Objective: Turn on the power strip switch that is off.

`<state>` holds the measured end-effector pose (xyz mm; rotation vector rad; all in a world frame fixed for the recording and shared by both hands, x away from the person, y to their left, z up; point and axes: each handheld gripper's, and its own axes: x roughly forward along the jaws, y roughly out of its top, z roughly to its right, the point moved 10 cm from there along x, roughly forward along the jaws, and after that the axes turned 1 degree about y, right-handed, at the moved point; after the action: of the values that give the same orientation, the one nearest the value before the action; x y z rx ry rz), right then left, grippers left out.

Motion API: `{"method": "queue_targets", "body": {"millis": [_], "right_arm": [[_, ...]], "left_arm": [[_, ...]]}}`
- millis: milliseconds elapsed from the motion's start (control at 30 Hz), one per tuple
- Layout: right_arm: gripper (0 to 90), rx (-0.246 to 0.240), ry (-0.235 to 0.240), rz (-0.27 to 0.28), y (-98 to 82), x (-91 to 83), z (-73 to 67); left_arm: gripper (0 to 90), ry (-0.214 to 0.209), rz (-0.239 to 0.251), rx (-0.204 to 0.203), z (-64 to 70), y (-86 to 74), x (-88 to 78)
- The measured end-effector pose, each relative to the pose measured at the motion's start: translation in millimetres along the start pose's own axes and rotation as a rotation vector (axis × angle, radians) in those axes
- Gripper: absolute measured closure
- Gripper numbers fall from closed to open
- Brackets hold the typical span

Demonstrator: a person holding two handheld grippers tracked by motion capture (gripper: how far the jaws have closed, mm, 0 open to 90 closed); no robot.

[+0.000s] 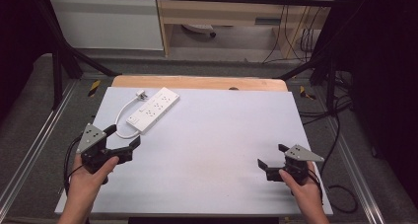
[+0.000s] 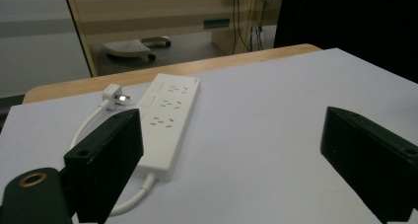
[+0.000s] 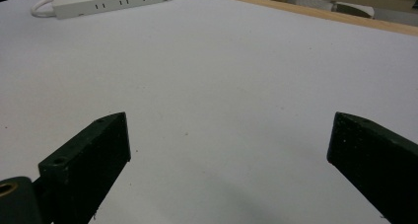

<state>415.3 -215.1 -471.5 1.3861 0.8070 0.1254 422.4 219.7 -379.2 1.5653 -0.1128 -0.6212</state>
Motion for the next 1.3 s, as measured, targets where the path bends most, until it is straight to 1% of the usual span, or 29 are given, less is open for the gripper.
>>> {"method": "queue_targets", "body": {"millis": [67,100,300,367,467,567,700,767,900,1100,1300], "right_arm": [[3.3,0.000,0.004,0.000,0.0,0.3,-0.8],[3.3,-0.003,0.005,0.001,0.2,0.5,-1.0],[2.9,-0.005,0.010,0.002,0.6,0.1,-2.5],[2.8,-0.009,0.013,0.003,0.7,0.3,-2.8],[2.5,-0.012,0.023,0.005,1.0,0.4,-4.3],[2.7,-0.019,0.030,-0.002,0.0,1.6,-5.9],[2.7,-0.025,0.035,-0.002,0.3,1.7,-7.2],[2.7,-0.027,0.036,-0.003,0.0,1.6,-7.5],[2.8,-0.028,0.038,-0.008,-0.7,1.9,-7.4],[2.9,-0.031,0.041,-0.009,-0.7,1.4,-8.3],[3.1,-0.031,0.041,-0.010,-1.1,1.7,-8.2]], "left_arm": [[9.3,0.000,0.002,-0.005,-0.4,1.3,1.2],[9.4,-0.001,0.010,-0.020,-0.4,3.7,3.5],[9.6,-0.005,0.016,-0.019,0.5,9.0,9.2],[9.6,-0.008,0.014,-0.024,-0.7,10.9,11.5],[9.6,0.000,0.005,-0.009,-4.4,13.7,15.5],[9.6,-0.004,-0.002,-0.011,-7.8,17.3,19.0],[9.6,0.001,-0.017,0.009,-12.7,22.2,25.0],[9.6,0.001,-0.025,0.012,-15.7,24.5,29.0],[9.6,0.017,-0.040,0.016,-24.5,25.1,37.9],[10.0,0.036,-0.064,-0.010,-39.9,19.8,50.6],[10.1,0.056,-0.071,-0.005,-49.4,21.7,58.7]]}}
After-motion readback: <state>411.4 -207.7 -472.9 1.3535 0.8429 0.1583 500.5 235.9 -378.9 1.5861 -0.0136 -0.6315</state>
